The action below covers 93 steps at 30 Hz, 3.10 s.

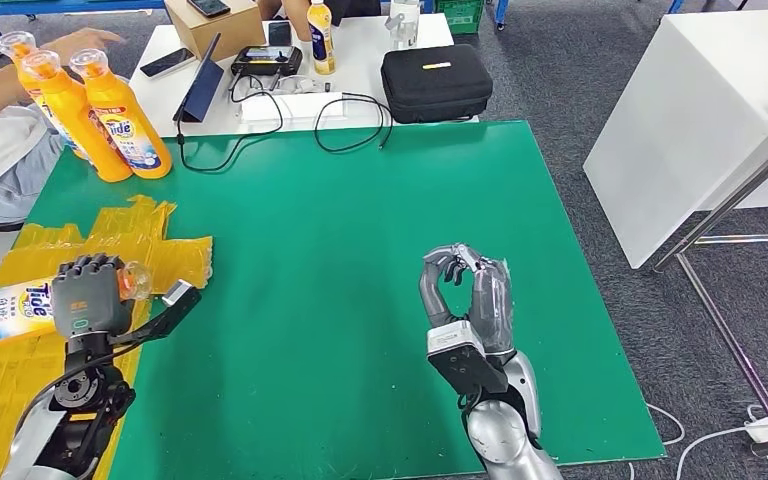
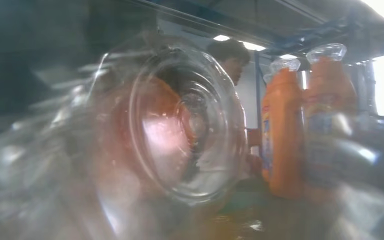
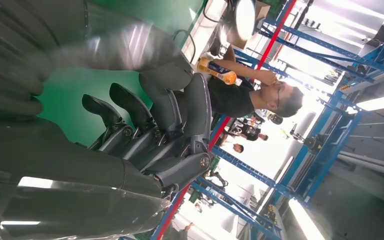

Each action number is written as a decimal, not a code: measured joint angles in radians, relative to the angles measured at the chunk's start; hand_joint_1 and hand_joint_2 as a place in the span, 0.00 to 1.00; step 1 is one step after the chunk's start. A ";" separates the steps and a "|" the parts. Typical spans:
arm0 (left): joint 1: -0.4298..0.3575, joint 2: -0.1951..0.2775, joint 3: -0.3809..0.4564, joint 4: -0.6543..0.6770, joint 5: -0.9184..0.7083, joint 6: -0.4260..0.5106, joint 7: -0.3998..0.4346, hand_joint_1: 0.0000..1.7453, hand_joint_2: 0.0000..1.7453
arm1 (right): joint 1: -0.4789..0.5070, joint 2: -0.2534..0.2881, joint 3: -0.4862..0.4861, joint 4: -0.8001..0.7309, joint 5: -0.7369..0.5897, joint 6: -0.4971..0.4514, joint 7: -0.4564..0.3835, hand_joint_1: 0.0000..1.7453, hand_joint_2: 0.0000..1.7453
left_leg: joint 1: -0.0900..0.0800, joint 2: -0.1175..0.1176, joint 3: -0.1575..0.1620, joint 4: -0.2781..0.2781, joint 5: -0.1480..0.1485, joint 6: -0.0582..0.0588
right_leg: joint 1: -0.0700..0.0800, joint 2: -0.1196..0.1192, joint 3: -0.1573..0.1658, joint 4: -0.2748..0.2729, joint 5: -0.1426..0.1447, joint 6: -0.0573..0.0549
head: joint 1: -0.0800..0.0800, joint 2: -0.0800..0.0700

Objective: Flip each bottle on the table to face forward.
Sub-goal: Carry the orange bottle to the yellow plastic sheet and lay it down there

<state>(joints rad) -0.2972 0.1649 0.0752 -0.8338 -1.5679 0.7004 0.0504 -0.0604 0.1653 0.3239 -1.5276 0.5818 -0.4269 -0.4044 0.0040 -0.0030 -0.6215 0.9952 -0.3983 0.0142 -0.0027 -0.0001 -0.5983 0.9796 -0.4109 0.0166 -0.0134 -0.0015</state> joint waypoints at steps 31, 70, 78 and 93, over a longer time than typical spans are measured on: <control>0.134 -0.279 -0.007 -0.401 0.476 -0.060 -0.520 1.00 1.00 | 0.070 0.013 -0.038 -0.030 0.019 0.010 0.015 1.00 1.00 | -0.001 0.000 0.000 0.000 -0.001 0.001 | -0.001 0.000 -0.001 -0.001 0.000 0.000 | 0.000 0.000; 0.344 -0.333 -0.171 -0.847 1.206 -0.512 -0.671 1.00 1.00 | 0.137 0.042 -0.103 -0.078 0.028 0.032 -0.008 1.00 1.00 | -0.001 0.000 0.000 0.000 -0.002 -0.002 | -0.001 0.000 0.000 -0.001 0.000 0.000 | 0.000 0.000; 0.342 -0.339 -0.169 -0.847 1.143 -0.458 -0.670 1.00 1.00 | 0.137 0.042 -0.103 -0.078 0.029 0.024 -0.008 1.00 1.00 | -0.001 0.000 0.000 0.000 -0.002 -0.002 | -0.001 0.000 0.000 -0.001 0.000 0.000 | 0.000 0.000; 0.325 -0.340 -0.168 -0.812 0.965 -0.291 -0.643 1.00 1.00 | 0.137 0.042 -0.103 -0.078 0.029 0.023 -0.006 1.00 1.00 | -0.001 0.000 0.000 0.000 -0.002 -0.002 | -0.001 0.000 0.000 -0.001 0.000 0.000 | 0.000 0.000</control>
<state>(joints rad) 0.0281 -0.1751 -0.0931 -1.6461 -0.6030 0.4092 -0.5924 0.0764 0.2075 0.2213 -1.6056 0.6106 -0.4039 -0.4101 0.0033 -0.0031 -0.6216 0.9952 -0.4006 0.0126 -0.0038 0.0001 -0.5987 0.9789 -0.4113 0.0169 -0.0136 -0.0016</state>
